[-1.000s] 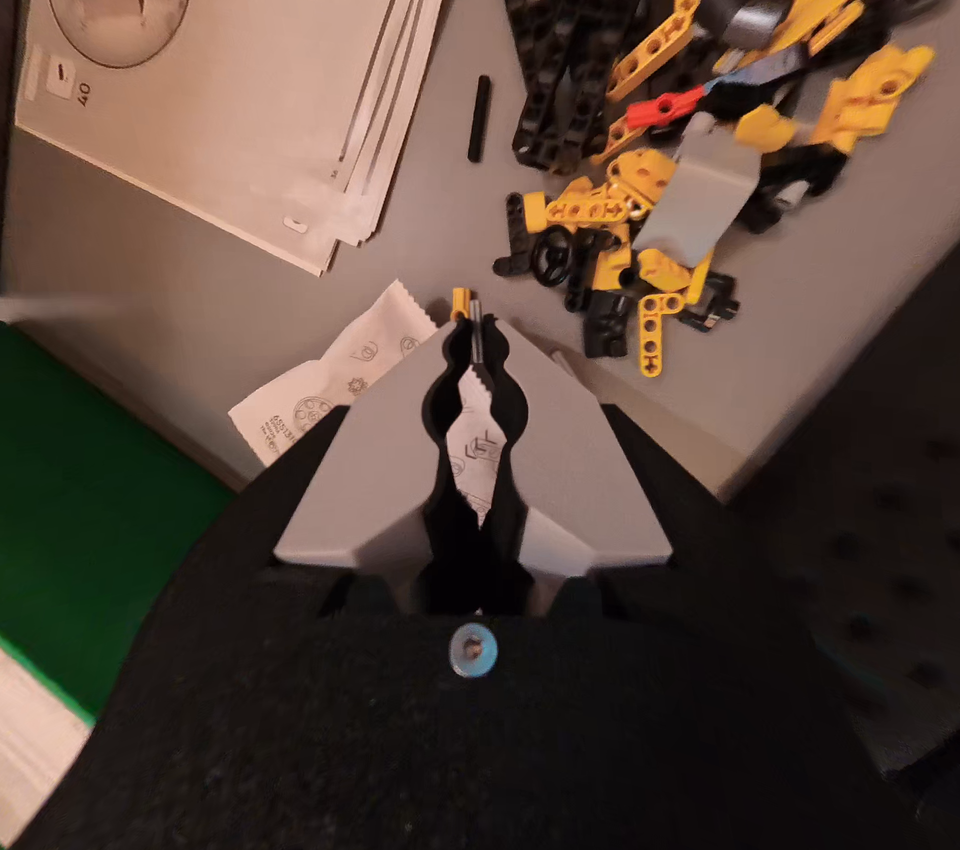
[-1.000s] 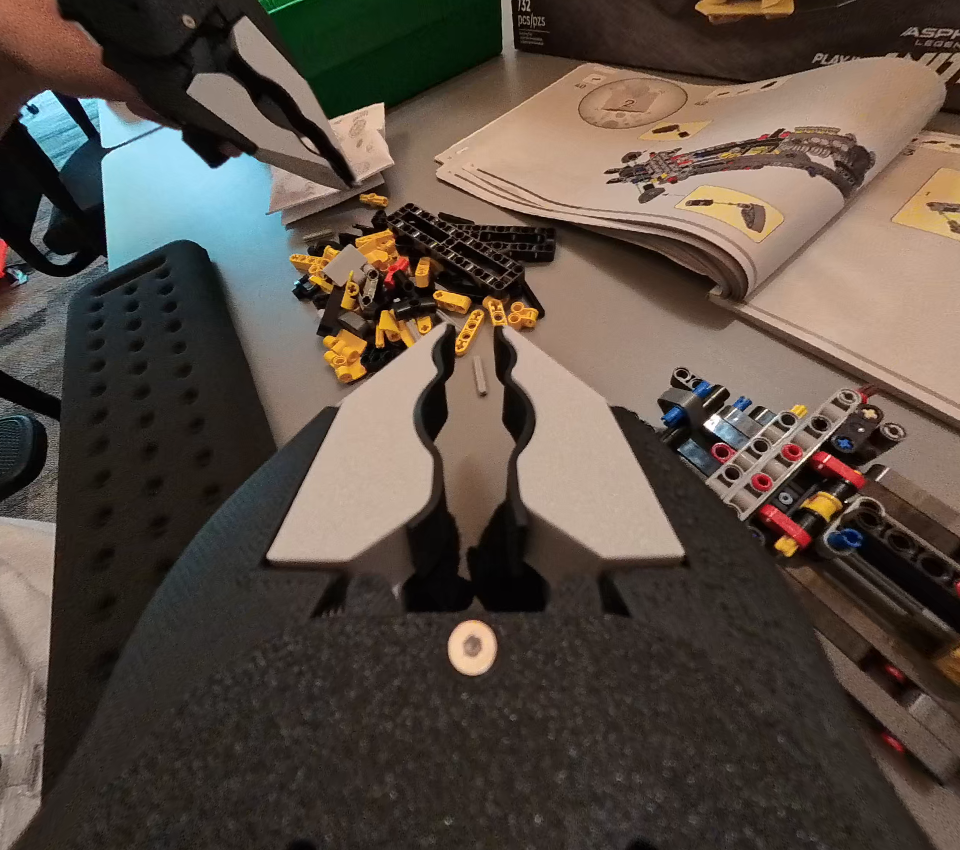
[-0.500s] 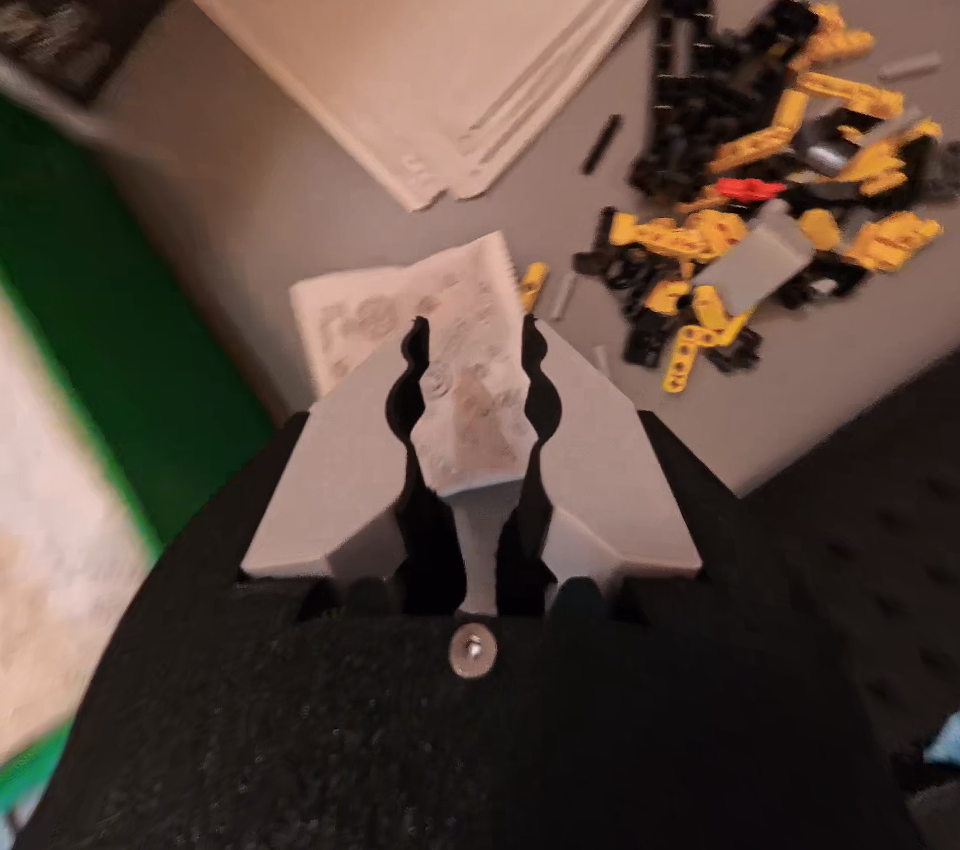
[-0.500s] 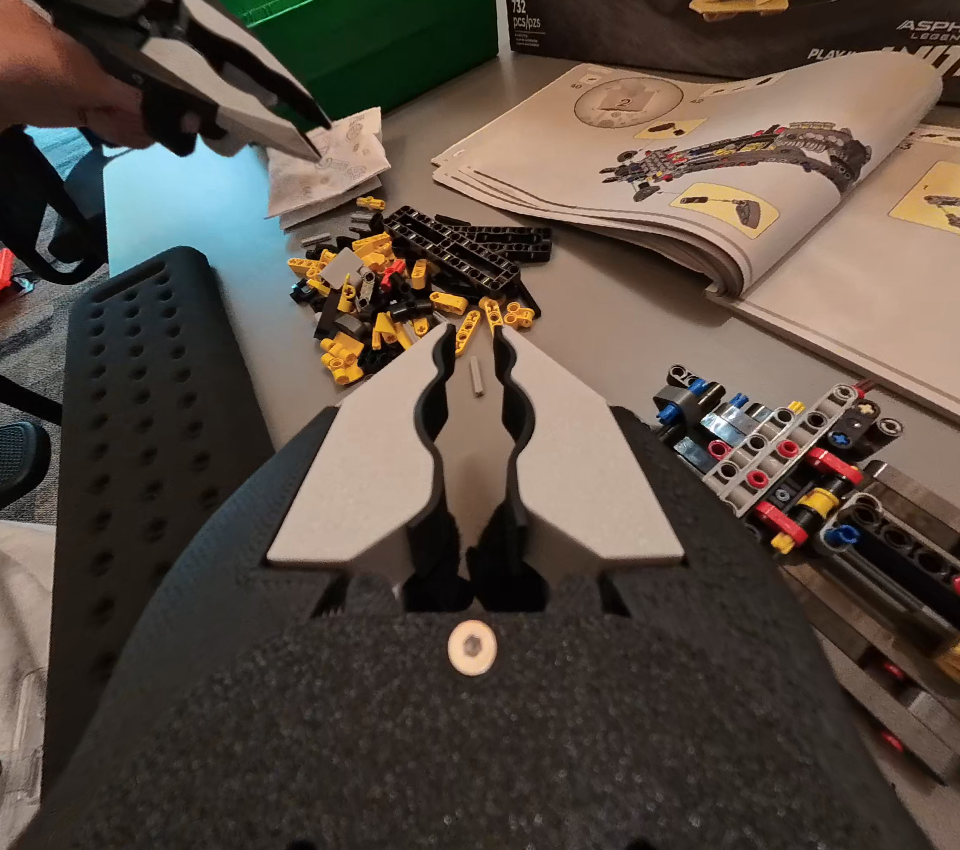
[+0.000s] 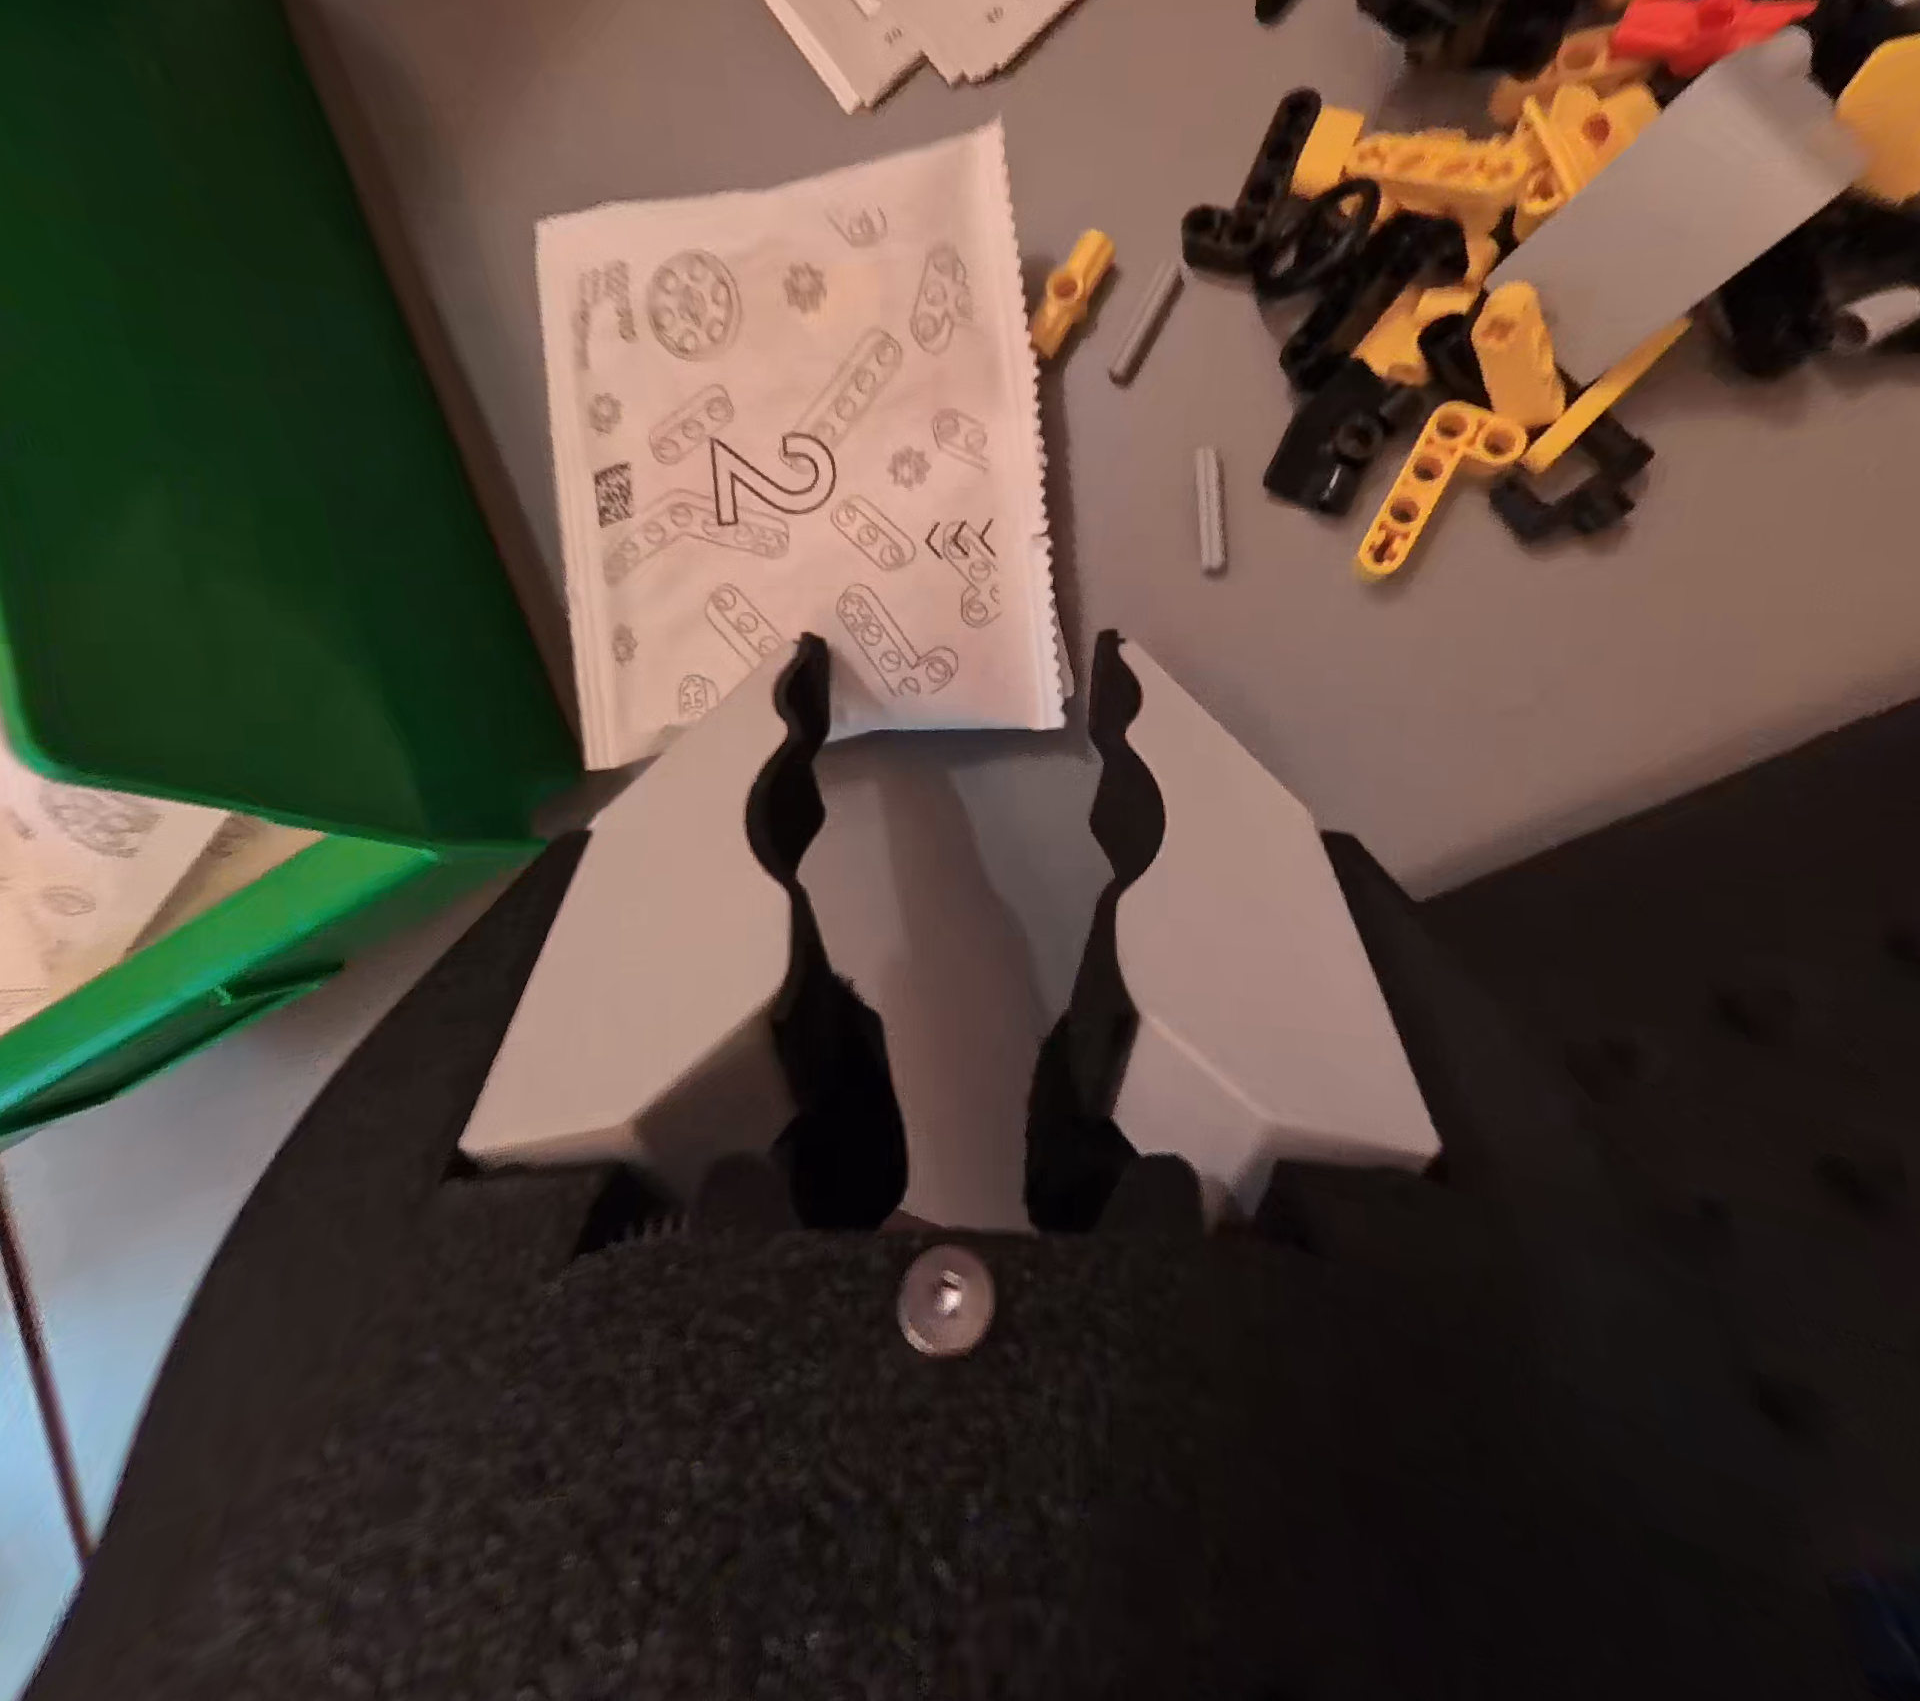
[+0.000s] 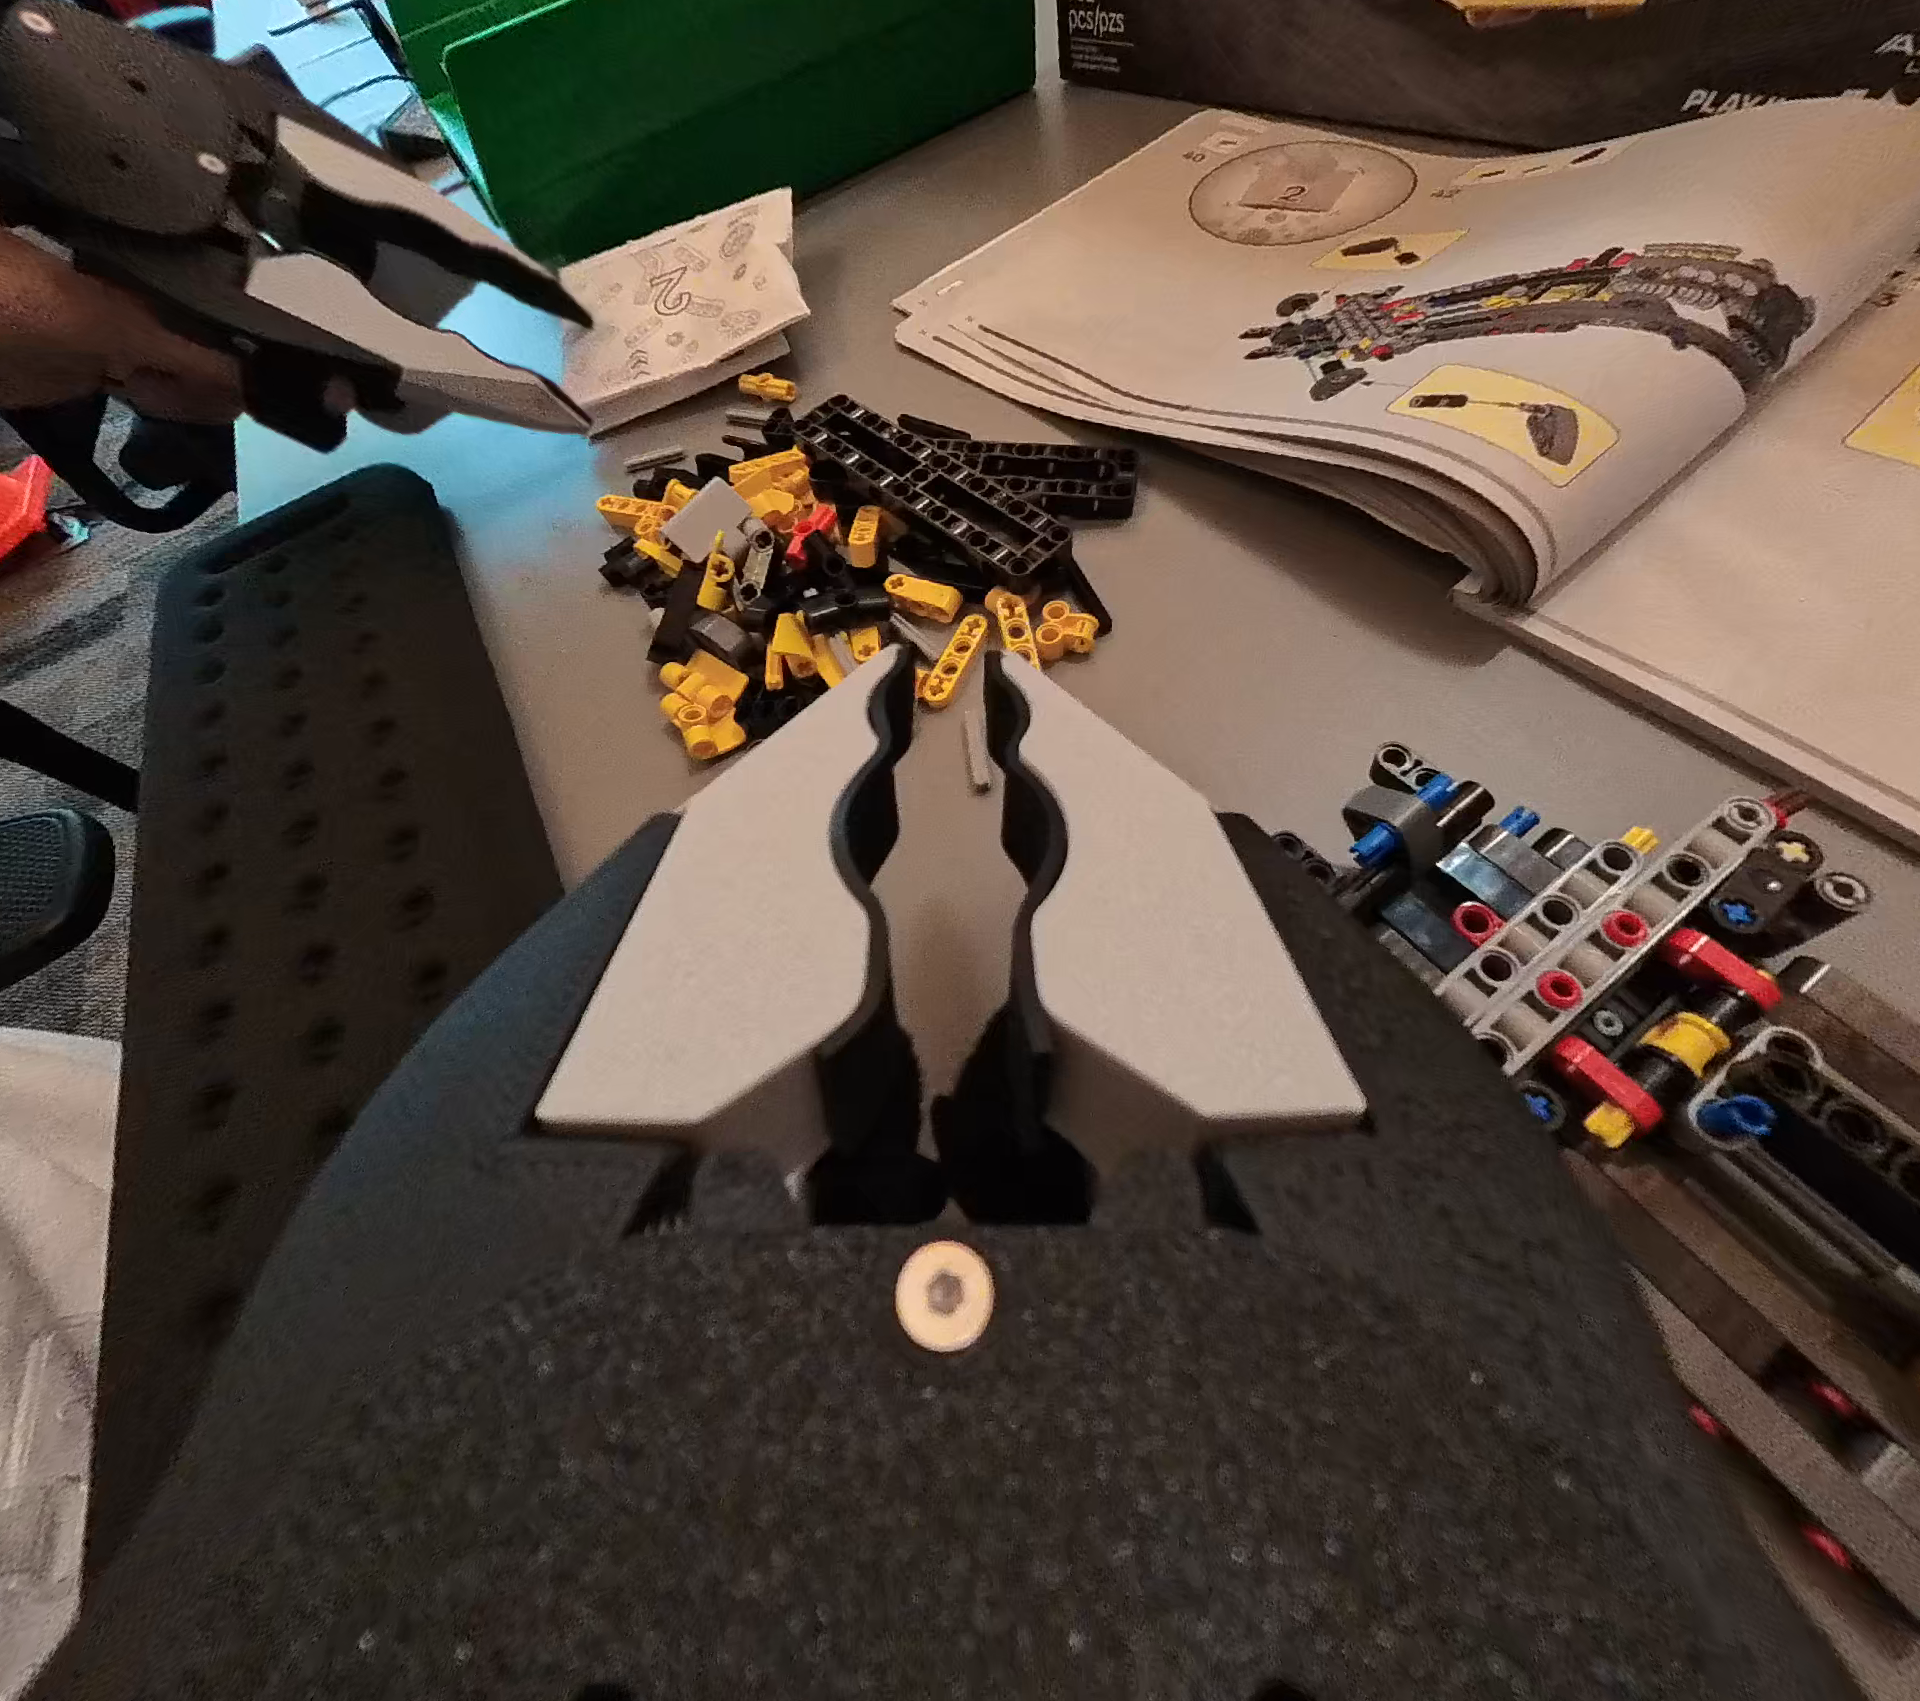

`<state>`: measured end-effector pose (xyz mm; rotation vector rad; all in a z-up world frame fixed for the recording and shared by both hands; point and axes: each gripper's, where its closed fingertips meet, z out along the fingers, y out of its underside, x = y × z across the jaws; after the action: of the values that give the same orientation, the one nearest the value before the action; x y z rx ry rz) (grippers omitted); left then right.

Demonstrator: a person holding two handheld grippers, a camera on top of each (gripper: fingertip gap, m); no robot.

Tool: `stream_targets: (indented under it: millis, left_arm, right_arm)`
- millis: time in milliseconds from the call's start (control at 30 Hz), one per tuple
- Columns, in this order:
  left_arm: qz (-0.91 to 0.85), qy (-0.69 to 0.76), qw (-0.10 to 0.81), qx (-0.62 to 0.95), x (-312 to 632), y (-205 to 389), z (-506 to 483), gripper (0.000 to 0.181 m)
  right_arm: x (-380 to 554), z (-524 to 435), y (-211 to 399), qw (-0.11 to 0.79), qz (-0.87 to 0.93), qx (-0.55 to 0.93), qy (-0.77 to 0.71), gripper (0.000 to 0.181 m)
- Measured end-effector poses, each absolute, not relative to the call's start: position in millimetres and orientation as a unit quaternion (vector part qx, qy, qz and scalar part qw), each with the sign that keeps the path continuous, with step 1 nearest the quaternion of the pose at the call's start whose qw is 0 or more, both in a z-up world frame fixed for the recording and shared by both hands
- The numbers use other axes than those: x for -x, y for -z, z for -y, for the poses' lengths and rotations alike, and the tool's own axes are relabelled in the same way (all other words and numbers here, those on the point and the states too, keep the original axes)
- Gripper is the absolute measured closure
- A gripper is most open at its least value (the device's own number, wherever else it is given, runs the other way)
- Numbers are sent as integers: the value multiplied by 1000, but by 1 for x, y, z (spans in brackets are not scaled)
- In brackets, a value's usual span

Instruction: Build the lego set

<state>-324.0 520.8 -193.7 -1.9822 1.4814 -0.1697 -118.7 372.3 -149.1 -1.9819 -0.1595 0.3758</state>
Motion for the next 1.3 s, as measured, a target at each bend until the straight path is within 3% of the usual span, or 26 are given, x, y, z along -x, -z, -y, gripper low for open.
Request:
stream_targets:
  millis: [167, 233, 300, 433, 533, 600, 733, 833, 933, 1133, 1300]
  left_arm:
    - [-581, 54, 326, 744, 326, 193, -519, 157]
    - [-590, 30, 328, 737, 328, 197, -522, 178]
    - [-596, 3, 331, 731, 331, 201, -526, 181]
    - [-577, 16, 325, 749, 330, 203, -527, 181]
    - [-572, 39, 323, 753, 323, 193, -523, 178]
    - [-571, 71, 336, 746, 310, 179, -518, 163]
    - [-564, 108, 344, 743, 291, 164, -514, 158]
    - [-548, 133, 343, 751, 287, 163, -510, 158]
    - [-548, 156, 343, 746, 277, 161, -501, 158]
    - [-576, 139, 344, 729, 261, 159, -495, 158]
    - [-571, 118, 343, 736, 273, 161, -501, 158]
  right_arm:
    - [119, -372, 148, 533, 68, 829, -158, 169]
    - [120, -371, 146, 536, 72, 827, -155, 170]
    - [115, -370, 142, 540, 66, 826, -146, 173]
    - [58, -344, 134, 518, 41, 853, -49, 167]
    - [-25, -300, 151, 427, 50, 899, 85, 153]
    - [-69, -276, 154, 406, 52, 902, 135, 143]
    - [-109, -254, 156, 421, 12, 901, 108, 139]
    - [-107, -240, 179, 402, -35, 915, -11, 98]
    - [-100, -244, 189, 408, -53, 908, -74, 85]
    - [-99, -267, 197, 387, -13, 921, -52, 102]
    - [-79, -290, 204, 373, 22, 926, -44, 102]
